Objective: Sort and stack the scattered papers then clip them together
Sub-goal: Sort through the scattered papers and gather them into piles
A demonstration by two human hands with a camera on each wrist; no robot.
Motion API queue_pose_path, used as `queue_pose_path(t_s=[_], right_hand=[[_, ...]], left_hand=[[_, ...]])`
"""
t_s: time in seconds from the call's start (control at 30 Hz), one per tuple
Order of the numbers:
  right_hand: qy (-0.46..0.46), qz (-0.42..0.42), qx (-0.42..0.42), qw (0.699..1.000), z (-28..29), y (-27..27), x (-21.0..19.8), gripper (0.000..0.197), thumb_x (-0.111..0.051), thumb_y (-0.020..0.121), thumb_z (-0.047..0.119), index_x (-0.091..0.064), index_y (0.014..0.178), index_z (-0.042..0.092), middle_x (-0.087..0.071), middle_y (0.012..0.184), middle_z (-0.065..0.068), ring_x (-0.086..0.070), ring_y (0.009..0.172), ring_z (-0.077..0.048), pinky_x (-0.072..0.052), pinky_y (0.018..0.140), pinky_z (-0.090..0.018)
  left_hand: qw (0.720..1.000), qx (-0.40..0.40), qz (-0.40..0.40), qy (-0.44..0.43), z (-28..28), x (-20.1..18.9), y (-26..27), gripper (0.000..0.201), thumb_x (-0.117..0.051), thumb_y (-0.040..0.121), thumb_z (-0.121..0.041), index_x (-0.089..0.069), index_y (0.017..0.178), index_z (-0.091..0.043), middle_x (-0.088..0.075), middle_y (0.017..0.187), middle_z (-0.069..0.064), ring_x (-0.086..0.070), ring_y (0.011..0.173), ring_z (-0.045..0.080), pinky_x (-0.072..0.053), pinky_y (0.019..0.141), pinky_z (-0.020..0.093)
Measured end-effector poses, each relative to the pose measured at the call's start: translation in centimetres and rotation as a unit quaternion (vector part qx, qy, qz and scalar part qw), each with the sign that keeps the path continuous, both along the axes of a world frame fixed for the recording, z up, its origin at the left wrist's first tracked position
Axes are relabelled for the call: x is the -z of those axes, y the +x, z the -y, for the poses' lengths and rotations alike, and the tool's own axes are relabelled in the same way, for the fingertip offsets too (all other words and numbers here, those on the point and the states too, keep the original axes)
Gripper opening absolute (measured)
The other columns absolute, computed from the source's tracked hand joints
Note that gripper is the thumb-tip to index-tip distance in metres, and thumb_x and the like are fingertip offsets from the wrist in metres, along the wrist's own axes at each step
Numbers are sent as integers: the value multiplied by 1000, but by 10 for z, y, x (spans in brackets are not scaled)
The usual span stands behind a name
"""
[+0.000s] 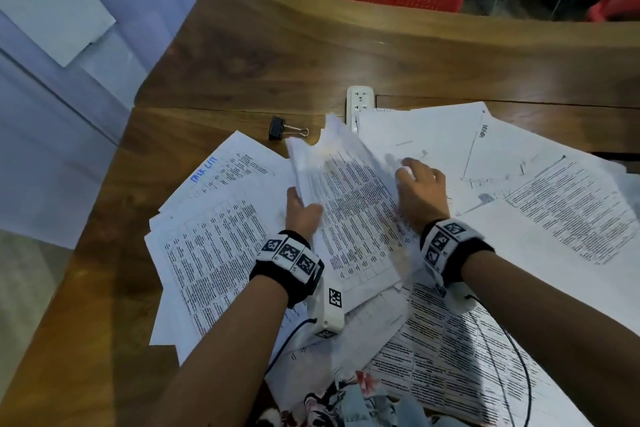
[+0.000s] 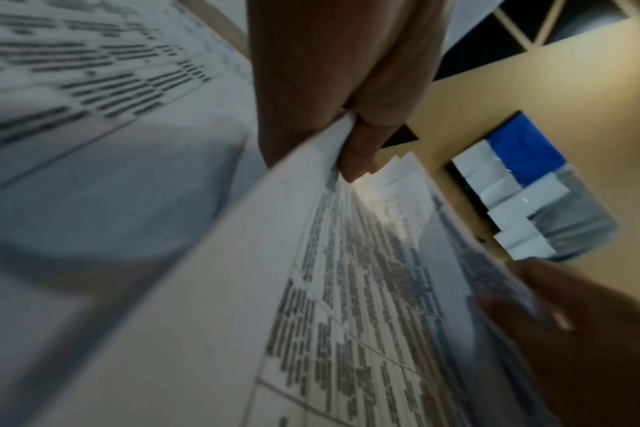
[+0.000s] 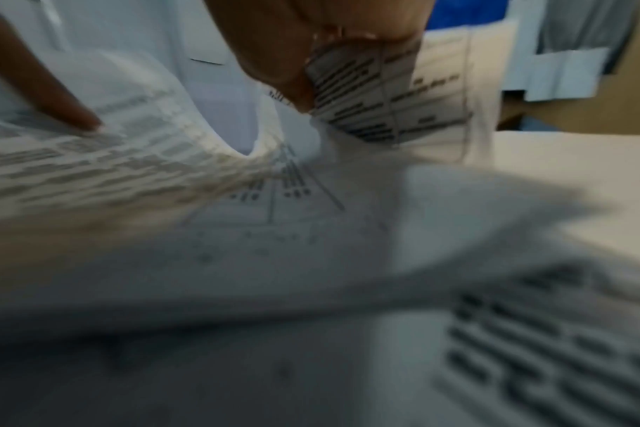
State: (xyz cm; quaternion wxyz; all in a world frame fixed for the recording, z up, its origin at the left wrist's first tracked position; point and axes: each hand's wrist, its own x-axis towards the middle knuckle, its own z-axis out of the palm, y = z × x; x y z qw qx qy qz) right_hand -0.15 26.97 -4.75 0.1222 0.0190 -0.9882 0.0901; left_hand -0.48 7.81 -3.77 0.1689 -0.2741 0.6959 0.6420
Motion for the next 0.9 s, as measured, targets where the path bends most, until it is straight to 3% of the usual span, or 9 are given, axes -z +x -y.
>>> queue_pose_path(t_s=[0.2,0.3,0.4,0.47,0.57,0.63,0.7,0.77,0.9], right_hand=[[-41,-129,-38,990,7,20,-8,8,-65,71,3,-59,69,-1,-68,93,-22,-65,82,-34,-49,77,-45],[-215,-32,113,969,-6,16,-12,20,-65,80,16,-55,80,-1,-59,94,-19,-56,83,-31,-48,77,-42],[-391,95,222,888,-27,8,-25,38,-70,78,37,-49,82,6,-53,75,-6,-45,68,-19,-40,63,-32],[-444,150,167,867,-39,5,-39,30,-69,80,32,-53,81,7,-52,71,-2,-47,67,-17,-35,56,-25],[-527,188,63,826,-43,7,-70,19,-68,81,9,-60,97,16,-66,100,-3,-62,95,-14,-48,67,-9],[-498,174,17,849,-37,7,-94,21,-66,80,-1,-58,89,16,-63,93,3,-61,89,3,-46,68,-1],[-493,144,2,858,-32,5,-109,19,-66,80,-1,-60,95,9,-63,96,-4,-60,83,6,-51,86,-18],[-508,112,15,854,-29,6,-122,33,-67,80,5,-60,112,-1,-64,113,-16,-61,95,-15,-49,95,-36],[-547,35,0,836,-25,15,-146,28,-65,83,6,-61,111,7,-68,107,-5,-65,95,-12,-51,89,-28]], left_hand=[[997,-57,28,35,14,17,3,44,-42,90,10,-46,132,-4,-58,101,13,-51,91,23,-40,85,31],[999,-19,-37,16,11,-1,4,43,-45,91,8,-48,132,-3,-57,117,10,-50,104,21,-37,92,28],[995,37,-86,25,10,-25,-1,35,-47,93,4,-52,127,0,-56,107,9,-49,100,20,-42,78,26],[990,71,-114,50,13,-42,-5,33,-49,92,2,-52,125,4,-57,103,9,-51,97,19,-45,79,22],[980,94,-145,98,15,-63,-13,27,-54,90,-1,-57,117,-1,-61,94,0,-56,90,10,-40,99,32],[972,86,-163,145,14,-72,-19,23,-55,88,1,-60,109,-8,-63,98,0,-58,95,16,-37,106,38],[962,81,-188,183,12,-78,-24,22,-54,88,3,-61,102,-12,-65,100,4,-58,100,25,-37,109,47],[951,90,-211,207,10,-84,-28,19,-59,85,0,-64,96,-15,-68,97,3,-61,97,27,-43,103,50],[936,68,-255,234,11,-102,-34,16,-65,78,-7,-64,92,-16,-70,83,-2,-67,84,19,-53,87,39]])
